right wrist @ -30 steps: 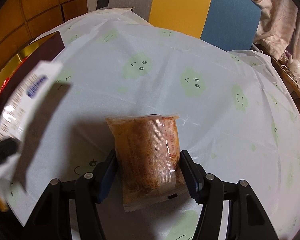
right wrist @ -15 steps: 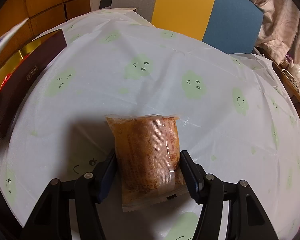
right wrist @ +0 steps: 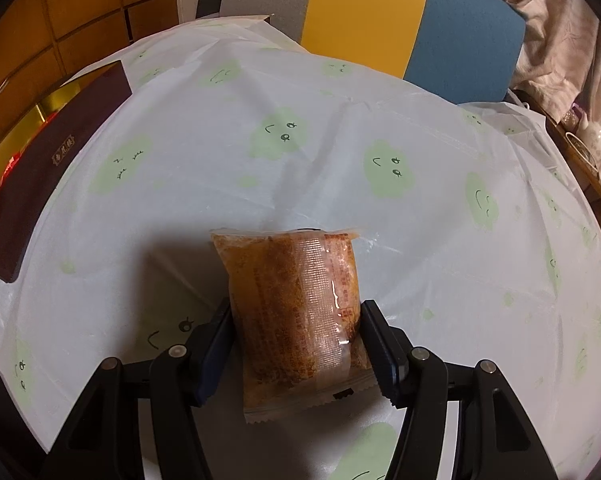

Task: Organize snacks
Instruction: 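Carry the stick pack into the gold tray and open the left tool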

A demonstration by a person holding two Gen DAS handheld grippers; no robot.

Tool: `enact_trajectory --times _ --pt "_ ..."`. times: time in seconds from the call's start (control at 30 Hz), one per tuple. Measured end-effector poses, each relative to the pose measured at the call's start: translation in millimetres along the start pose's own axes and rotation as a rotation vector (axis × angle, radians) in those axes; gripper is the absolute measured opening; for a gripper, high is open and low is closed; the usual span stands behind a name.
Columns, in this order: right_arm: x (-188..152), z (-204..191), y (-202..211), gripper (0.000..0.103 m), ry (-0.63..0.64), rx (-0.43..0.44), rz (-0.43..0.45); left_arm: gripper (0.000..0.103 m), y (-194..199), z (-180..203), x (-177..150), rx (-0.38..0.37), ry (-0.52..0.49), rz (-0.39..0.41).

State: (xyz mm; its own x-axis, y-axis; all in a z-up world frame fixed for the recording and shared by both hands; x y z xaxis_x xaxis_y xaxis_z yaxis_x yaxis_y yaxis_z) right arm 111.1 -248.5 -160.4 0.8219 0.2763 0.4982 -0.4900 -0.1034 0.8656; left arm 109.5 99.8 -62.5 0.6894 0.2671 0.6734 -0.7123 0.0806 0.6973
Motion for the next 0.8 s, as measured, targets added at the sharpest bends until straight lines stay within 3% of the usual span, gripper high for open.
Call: enact_trajectory --times 0.17,0.33,0.67,0.8 --pt "1 1 0 0.062 -0.002 0.005 -0.003 0.031 -11 -57 5 0.082 0.083 -0.024" --pt "1 1 -1 0.062 -0.003 0.007 -0.002 0.031 -36 -77 12 0.136 0.062 -0.061" --pt "0 3 -1 0.062 -0.012 0.008 -0.002 0.032 -87 -90 -4 0.177 0.017 -0.228" --pt "0 3 -1 0.062 -0.015 0.01 0.002 0.038 -81 -89 -2 0.153 0.031 -0.195"
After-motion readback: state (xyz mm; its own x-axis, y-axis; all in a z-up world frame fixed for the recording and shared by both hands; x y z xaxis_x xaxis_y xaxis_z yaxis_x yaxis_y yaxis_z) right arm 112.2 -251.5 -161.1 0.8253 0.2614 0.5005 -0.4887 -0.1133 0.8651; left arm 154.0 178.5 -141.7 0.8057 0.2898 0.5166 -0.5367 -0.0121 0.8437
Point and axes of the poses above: each gripper's, at about its wrist camera, not at the fingertips, and y roughly against the way its jaws point, z to its right, x to its top, the point moved 9 cm from there along -y, roughly the way its jaws point, and after that the axes turned 2 degrees about z, right-handed, at the moved point
